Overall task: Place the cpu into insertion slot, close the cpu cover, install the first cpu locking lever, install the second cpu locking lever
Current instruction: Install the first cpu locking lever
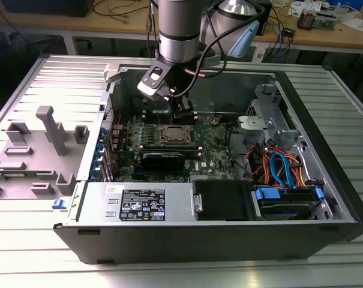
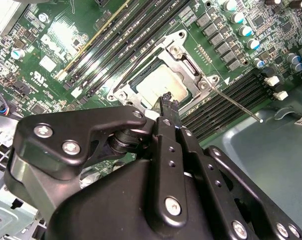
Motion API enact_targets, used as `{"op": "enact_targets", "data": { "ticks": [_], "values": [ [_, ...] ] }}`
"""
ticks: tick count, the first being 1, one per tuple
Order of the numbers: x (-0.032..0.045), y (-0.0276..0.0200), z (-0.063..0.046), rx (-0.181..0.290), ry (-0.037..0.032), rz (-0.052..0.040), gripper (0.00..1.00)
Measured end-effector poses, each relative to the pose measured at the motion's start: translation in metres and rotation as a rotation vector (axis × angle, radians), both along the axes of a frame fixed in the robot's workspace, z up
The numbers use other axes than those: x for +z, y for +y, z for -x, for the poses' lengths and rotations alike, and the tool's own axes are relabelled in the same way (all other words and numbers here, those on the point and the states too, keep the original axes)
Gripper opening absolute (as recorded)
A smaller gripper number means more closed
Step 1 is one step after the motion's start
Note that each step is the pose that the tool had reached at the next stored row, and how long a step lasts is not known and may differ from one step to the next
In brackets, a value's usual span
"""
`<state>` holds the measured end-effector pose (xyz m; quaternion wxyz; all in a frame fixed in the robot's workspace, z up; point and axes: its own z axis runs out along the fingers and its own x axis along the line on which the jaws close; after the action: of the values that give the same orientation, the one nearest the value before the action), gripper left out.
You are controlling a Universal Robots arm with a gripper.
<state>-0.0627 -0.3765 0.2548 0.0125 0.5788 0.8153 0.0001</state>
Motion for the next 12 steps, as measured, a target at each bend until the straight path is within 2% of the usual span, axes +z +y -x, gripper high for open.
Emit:
{"op": "enact_targets", "data": {
  "ticks": [8, 12],
  "values": [
    [0.0, 0.0, 0.0, 0.137, 0.0, 0.0, 0.11],
    [0.0, 0.0, 0.0, 0.147, 0.0, 0.0, 0.11]
  ]
}}
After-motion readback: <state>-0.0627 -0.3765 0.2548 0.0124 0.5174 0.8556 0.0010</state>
